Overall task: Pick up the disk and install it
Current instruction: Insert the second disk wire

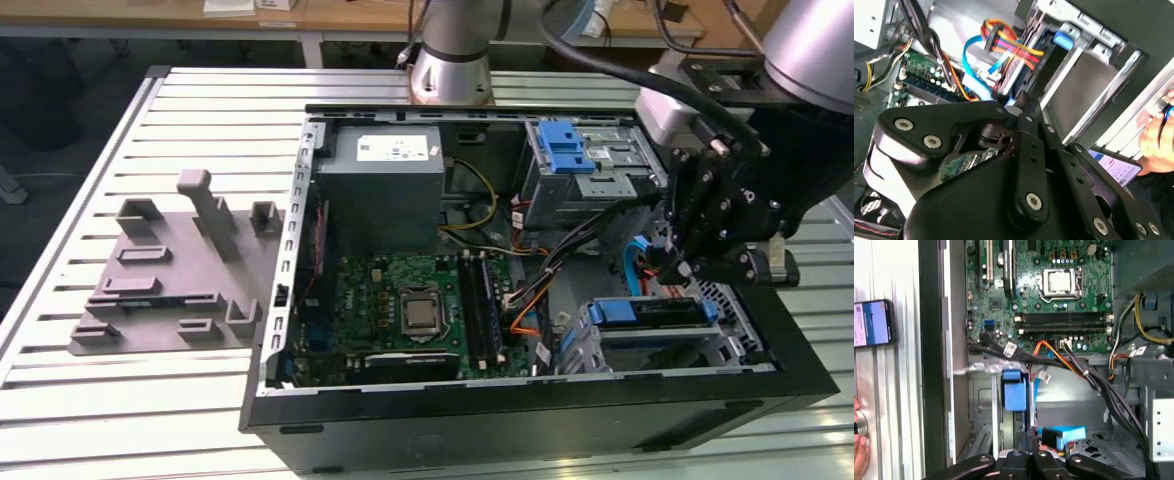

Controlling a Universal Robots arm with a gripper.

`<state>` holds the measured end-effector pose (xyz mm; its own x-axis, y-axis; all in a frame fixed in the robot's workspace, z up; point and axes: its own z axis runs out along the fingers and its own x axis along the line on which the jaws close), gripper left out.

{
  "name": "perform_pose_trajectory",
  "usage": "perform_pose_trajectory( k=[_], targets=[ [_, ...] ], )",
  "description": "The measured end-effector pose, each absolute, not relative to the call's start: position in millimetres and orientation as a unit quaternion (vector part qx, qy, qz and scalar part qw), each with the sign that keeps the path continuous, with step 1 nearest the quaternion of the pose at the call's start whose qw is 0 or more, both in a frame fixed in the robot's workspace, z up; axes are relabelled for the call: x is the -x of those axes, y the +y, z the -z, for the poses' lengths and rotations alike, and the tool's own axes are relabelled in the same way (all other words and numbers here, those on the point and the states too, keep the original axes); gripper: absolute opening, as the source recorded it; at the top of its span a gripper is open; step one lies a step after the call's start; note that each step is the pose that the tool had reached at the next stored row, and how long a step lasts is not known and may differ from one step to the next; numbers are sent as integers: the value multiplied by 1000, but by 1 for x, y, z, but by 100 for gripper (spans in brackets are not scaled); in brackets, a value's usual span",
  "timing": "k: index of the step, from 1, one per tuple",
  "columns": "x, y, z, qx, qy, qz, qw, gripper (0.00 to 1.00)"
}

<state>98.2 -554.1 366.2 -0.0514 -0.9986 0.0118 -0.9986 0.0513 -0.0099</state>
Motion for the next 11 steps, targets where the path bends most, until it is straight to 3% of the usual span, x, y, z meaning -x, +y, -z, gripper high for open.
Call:
perform_pose_trajectory(
  k=[11],
  targets=[
    [-92, -544, -384, -689, -725, -8, 0, 11]
  ],
)
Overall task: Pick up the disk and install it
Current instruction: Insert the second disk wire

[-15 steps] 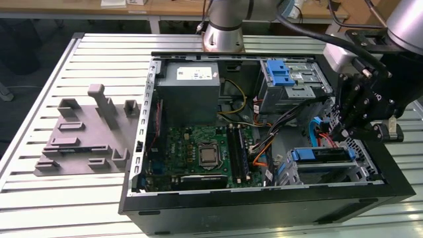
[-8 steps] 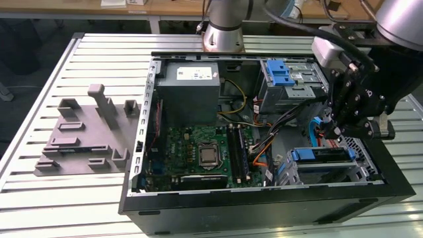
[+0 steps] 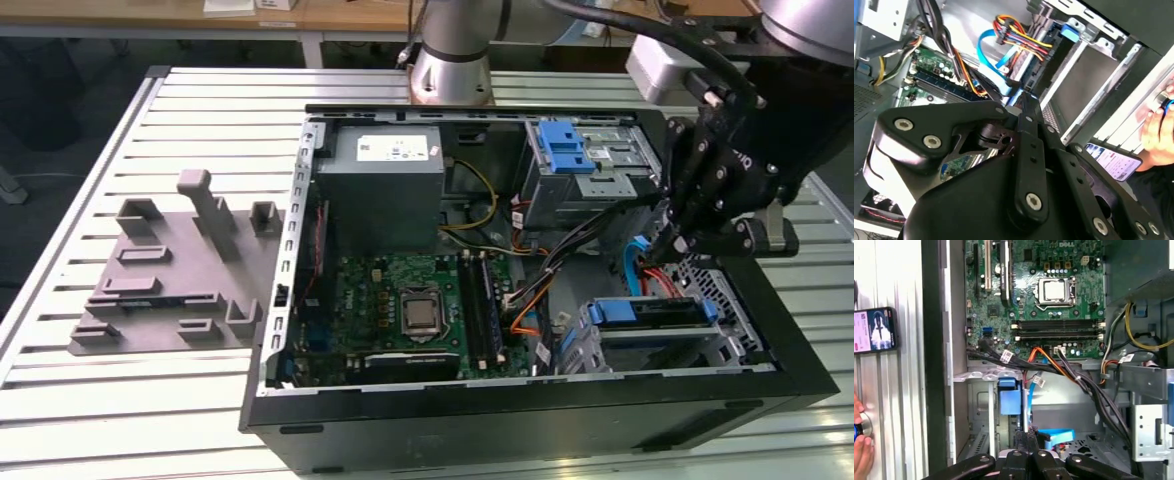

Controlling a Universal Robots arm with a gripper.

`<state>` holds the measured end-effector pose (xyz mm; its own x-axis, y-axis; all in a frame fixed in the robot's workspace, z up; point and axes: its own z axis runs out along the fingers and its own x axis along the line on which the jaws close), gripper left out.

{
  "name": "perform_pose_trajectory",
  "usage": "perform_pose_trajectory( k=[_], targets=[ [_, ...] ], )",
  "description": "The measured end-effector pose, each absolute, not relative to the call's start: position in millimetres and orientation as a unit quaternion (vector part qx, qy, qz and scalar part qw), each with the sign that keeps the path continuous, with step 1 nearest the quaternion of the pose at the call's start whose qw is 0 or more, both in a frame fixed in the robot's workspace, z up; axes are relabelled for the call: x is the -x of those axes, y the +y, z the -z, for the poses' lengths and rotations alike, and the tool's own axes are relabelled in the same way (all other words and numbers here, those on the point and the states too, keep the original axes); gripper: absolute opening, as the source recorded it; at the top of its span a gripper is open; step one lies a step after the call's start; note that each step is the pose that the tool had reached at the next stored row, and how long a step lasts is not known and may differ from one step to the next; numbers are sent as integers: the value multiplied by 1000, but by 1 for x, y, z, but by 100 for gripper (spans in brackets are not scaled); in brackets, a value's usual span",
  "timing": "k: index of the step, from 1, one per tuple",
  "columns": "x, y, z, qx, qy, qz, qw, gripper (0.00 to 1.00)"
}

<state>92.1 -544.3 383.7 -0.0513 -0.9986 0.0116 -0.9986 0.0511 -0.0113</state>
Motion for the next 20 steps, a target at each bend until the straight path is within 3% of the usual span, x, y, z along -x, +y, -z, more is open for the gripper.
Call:
perform_pose_trajectory(
  k=[12, 13, 16, 17, 20],
  targets=[
    [-90, -525, -383, -689, -725, -13, 5, 11],
    [-90, -525, -382, -689, -725, -14, 6, 18],
    [-90, -524, -380, -689, -724, -17, 8, 19],
    [-90, -524, -379, -689, -724, -18, 9, 25],
    [-90, -524, -377, -689, -724, -21, 12, 25]
  ],
)
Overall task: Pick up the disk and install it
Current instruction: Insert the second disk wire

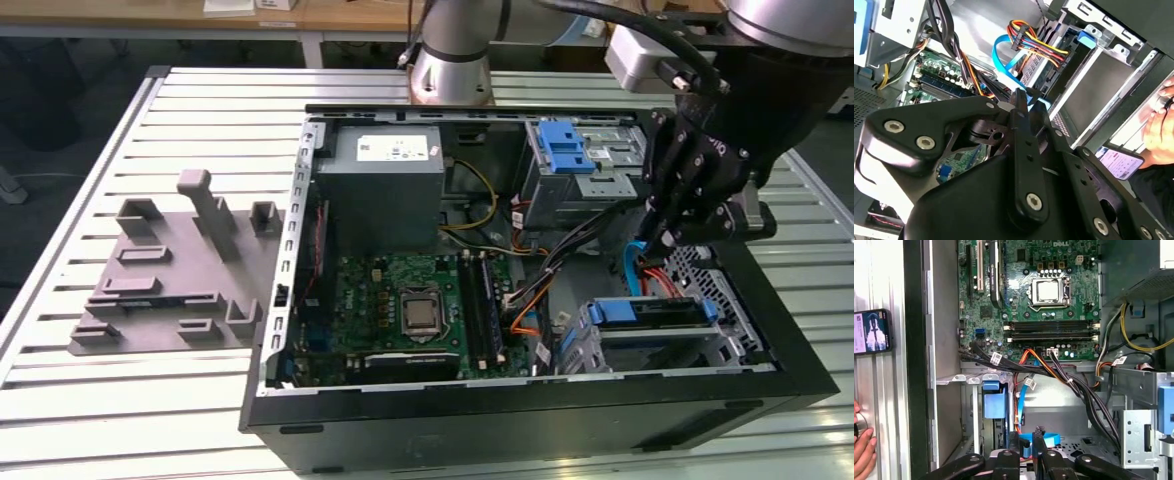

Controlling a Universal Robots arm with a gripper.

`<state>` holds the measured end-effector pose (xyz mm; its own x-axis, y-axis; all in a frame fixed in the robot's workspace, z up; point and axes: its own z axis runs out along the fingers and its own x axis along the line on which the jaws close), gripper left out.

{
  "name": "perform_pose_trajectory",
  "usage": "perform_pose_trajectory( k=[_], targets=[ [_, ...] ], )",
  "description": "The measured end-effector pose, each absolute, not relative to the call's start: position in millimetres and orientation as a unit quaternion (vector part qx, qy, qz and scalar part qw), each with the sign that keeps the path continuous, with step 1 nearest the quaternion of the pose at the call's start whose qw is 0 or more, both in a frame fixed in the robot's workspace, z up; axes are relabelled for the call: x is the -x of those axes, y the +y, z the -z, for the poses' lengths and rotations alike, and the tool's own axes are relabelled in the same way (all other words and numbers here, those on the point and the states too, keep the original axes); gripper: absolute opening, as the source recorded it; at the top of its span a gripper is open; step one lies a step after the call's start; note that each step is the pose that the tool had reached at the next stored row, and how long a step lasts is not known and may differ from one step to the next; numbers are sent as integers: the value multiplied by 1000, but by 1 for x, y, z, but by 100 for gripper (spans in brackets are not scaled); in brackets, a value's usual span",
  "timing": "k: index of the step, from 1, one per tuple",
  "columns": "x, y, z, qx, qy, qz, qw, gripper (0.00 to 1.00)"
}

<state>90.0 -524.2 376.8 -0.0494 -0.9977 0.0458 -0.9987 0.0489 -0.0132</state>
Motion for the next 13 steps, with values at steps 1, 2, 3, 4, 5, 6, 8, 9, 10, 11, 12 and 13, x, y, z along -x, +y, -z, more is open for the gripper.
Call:
perform_pose_trajectory(
  k=[1, 2, 3, 4, 5, 6, 8, 9, 10, 11, 12, 13],
  targets=[
    [-90, -524, -376, -689, -724, -21, 13, 25],
    [-90, -524, -375, -689, -724, -22, 13, 25],
    [-90, -524, -374, -689, -724, -24, 15, 25],
    [-90, -524, -373, -689, -724, -25, 17, 25],
    [-90, -524, -372, -689, -724, -27, 18, 25],
    [-90, -524, -371, -690, -723, -29, 20, 25],
    [-90, -524, -370, -690, -723, -32, 23, 25],
    [-90, -524, -369, -690, -723, -33, 24, 25],
    [-90, -524, -368, -690, -723, -34, 25, 25],
    [-90, -524, -367, -690, -723, -35, 25, 25],
    [-90, -524, -365, -690, -723, -35, 26, 25],
    [-90, -524, -365, -690, -723, -35, 25, 25]
  ],
)
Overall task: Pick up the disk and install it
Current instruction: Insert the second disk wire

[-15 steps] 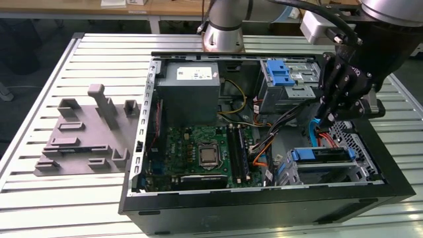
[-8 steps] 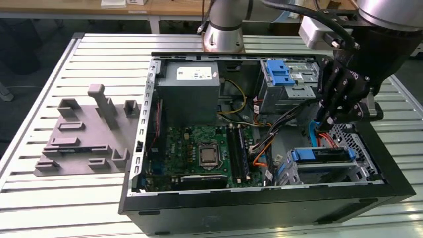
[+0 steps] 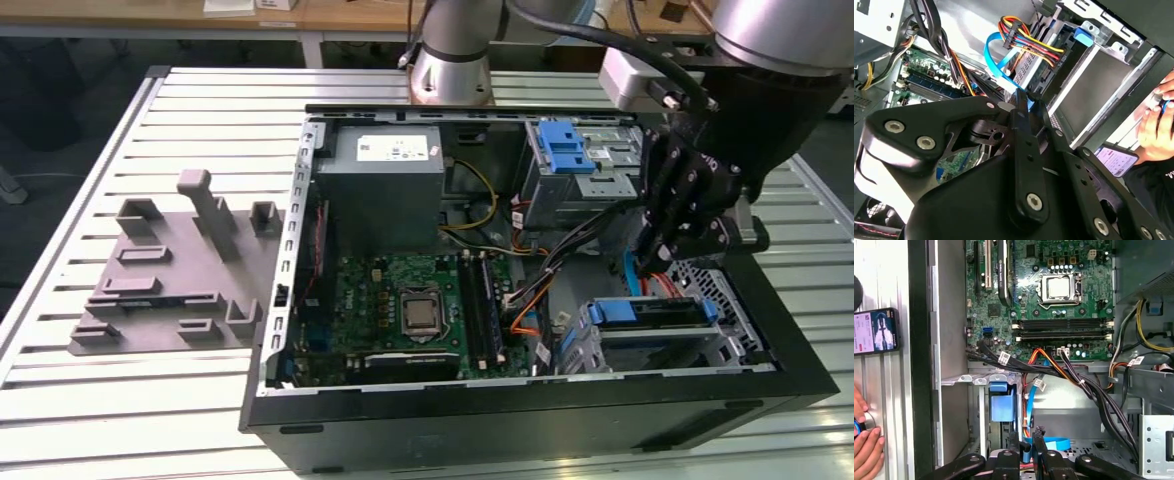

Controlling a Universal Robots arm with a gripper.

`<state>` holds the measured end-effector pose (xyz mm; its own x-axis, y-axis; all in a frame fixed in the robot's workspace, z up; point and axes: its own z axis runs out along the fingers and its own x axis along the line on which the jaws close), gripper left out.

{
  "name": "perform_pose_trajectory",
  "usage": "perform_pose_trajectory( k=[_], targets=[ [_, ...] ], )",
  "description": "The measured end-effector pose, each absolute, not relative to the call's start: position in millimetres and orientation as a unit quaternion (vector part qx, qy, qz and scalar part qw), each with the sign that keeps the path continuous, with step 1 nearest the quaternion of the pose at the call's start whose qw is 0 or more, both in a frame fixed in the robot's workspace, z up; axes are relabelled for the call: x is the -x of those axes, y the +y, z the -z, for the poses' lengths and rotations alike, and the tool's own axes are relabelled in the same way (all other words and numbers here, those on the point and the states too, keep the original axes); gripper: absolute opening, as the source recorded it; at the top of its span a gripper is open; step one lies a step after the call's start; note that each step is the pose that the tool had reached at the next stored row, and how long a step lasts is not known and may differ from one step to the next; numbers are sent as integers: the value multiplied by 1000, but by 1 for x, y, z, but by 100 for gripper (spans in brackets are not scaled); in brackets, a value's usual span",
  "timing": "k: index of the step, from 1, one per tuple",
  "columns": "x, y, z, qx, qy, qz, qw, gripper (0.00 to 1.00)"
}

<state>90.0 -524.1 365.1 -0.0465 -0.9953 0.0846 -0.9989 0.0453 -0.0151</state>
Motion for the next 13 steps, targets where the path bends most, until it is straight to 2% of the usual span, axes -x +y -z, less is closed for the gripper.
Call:
perform_pose_trajectory(
  k=[6, 13],
  targets=[
    [-91, -525, -362, -691, -722, -23, 14, 25],
    [-91, -534, -357, -691, -722, -22, 13, 25]
  ],
)
